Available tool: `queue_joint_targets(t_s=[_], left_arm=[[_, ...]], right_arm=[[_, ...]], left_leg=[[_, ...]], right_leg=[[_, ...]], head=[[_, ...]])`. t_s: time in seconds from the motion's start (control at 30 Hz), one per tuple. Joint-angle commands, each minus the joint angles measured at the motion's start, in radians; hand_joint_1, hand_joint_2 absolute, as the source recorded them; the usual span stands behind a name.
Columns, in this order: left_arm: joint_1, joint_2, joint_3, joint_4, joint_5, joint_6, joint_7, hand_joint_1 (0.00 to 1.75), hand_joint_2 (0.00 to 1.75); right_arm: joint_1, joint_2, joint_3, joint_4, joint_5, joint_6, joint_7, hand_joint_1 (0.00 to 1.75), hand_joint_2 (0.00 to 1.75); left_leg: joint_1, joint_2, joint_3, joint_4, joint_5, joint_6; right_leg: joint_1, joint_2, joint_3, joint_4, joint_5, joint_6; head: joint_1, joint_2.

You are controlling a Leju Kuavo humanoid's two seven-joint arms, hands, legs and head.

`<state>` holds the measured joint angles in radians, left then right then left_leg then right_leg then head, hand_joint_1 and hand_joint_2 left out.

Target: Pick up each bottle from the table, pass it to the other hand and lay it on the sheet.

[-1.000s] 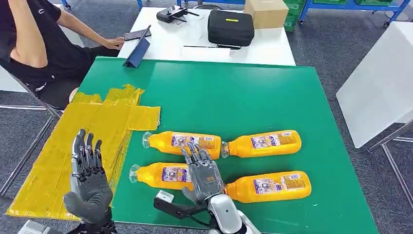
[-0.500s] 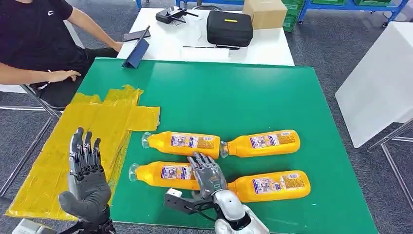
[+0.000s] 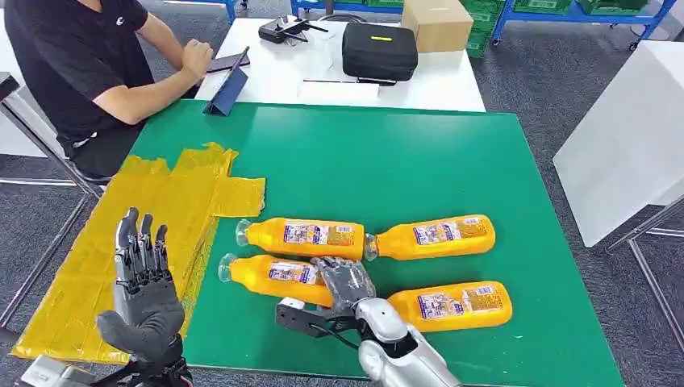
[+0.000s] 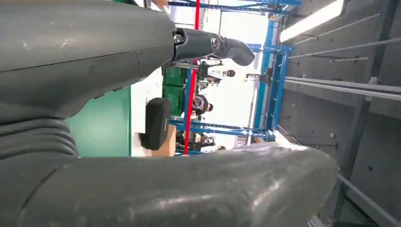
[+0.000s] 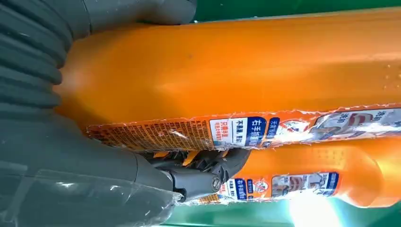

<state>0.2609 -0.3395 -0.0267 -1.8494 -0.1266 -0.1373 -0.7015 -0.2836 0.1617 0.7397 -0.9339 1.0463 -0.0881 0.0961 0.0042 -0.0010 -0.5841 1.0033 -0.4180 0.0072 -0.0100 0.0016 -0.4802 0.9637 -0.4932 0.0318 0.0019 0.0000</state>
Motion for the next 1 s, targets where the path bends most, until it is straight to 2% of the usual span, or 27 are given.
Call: queue_joint_targets(t_s=[0.03,0.13,0.2,0.27,0.33,0.37,0.4,0.43,0.5,0.6,0.77,0.87,1.0], left_arm=[[-0.019,0.008,0.046,0.062,0.01,-0.01,0.003,0.0,0.0],[-0.022,-0.009,0.066,0.059,0.038,-0.016,0.003,0.0,0.0],[-0.018,-0.01,0.091,0.088,0.092,0.005,0.032,0.0,0.0],[-0.005,-0.01,0.118,0.097,0.176,0.051,0.07,0.0,0.0],[0.004,-0.01,0.14,0.11,0.259,0.034,0.117,0.0,0.0],[0.006,-0.01,0.147,0.13,0.304,0.041,0.162,0.0,1.75],[0.006,-0.01,0.147,0.142,0.341,0.029,0.192,0.0,1.75],[0.005,-0.01,0.148,0.169,0.41,-0.05,0.237,0.0,1.75],[0.001,-0.01,0.163,0.215,0.438,-0.104,0.242,0.0,1.75],[0.002,-0.01,0.163,0.223,0.438,-0.106,0.242,0.0,1.75],[0.002,-0.01,0.161,0.222,0.438,-0.108,0.243,0.0,1.75],[0.008,-0.01,0.158,0.226,0.482,-0.135,0.259,0.0,1.75],[0.004,-0.01,0.149,0.249,0.503,-0.177,0.265,0.0,1.75]], right_arm=[[0.064,-0.073,0.038,0.03,-0.045,0.042,-0.005,1.75,1.75],[0.071,-0.061,0.025,0.016,-0.072,0.033,-0.008,1.75,1.75],[0.122,-0.065,-0.005,-0.051,-0.102,0.009,-0.017,1.75,1.75],[0.199,-0.046,-0.054,-0.167,-0.173,-0.051,-0.102,1.75,1.75],[0.256,-0.019,-0.087,-0.294,-0.242,-0.08,-0.176,1.75,1.75],[0.282,0.003,-0.095,-0.371,-0.269,-0.095,-0.203,1.75,1.75],[0.295,0.013,-0.101,-0.403,-0.302,-0.104,-0.235,1.75,1.75],[0.306,0.025,-0.103,-0.447,-0.349,-0.106,-0.283,1.75,1.75],[0.315,0.033,-0.112,-0.49,-0.408,-0.102,-0.347,1.75,1.75],[0.314,0.033,-0.115,-0.493,-0.408,-0.102,-0.347,1.75,1.75],[0.312,0.029,-0.12,-0.484,-0.416,-0.099,-0.355,1.75,1.75],[0.329,0.056,-0.149,-0.503,-0.462,-0.135,-0.442,1.75,1.75],[0.329,0.067,-0.175,-0.505,-0.488,-0.148,-0.471,1.75,1.75]], left_leg=[[0.001,-0.004,0.001,-0.003,0.001,0.0],[0.0,-0.003,0.001,-0.002,0.001,0.0],[0.001,-0.003,0.001,-0.002,0.001,-0.001],[0.001,-0.004,0.001,-0.003,0.001,0.0],[0.001,-0.005,0.0,-0.003,0.001,-0.001],[0.0,-0.002,0.0,-0.001,0.0,-0.001],[0.001,-0.002,-0.001,-0.001,0.0,-0.001],[0.0,-0.001,-0.002,-0.001,-0.001,-0.001],[0.0,-0.002,-0.005,-0.001,0.0,-0.001],[-0.001,-0.002,-0.011,-0.001,0.0,0.0],[0.0,-0.002,-0.01,-0.001,0.0,0.0],[-0.001,-0.002,-0.012,-0.001,0.0,-0.001],[-0.001,-0.003,-0.011,-0.001,0.0,-0.001]], right_leg=[[0.001,-0.004,0.003,-0.004,0.0,-0.001],[0.0,-0.004,0.003,-0.003,0.0,-0.001],[0.001,-0.004,0.003,-0.004,0.0,-0.001],[0.001,-0.005,0.003,-0.004,0.0,-0.001],[0.001,-0.005,0.003,-0.004,0.0,-0.001],[0.0,-0.002,0.002,-0.002,-0.001,-0.001],[0.001,-0.002,0.0,-0.002,-0.001,-0.001],[0.0,-0.001,-0.001,0.0,-0.001,-0.001],[0.0,-0.001,-0.004,0.0,-0.001,-0.001],[0.0,-0.001,-0.008,0.0,0.0,0.0],[0.0,-0.001,-0.007,-0.001,-0.001,0.0],[0.0,-0.001,-0.009,-0.001,-0.001,-0.001],[0.0,-0.001,-0.009,-0.001,-0.001,-0.001]], head=[[0.0,0.0],[0.0,0.0],[0.0,0.0],[0.0,0.0],[0.0,0.0],[0.0,0.0],[0.0,0.0],[0.0,0.0],[0.0,0.0],[0.0,0.0],[-0.001,0.0],[0.0,0.0],[0.0,0.0]])
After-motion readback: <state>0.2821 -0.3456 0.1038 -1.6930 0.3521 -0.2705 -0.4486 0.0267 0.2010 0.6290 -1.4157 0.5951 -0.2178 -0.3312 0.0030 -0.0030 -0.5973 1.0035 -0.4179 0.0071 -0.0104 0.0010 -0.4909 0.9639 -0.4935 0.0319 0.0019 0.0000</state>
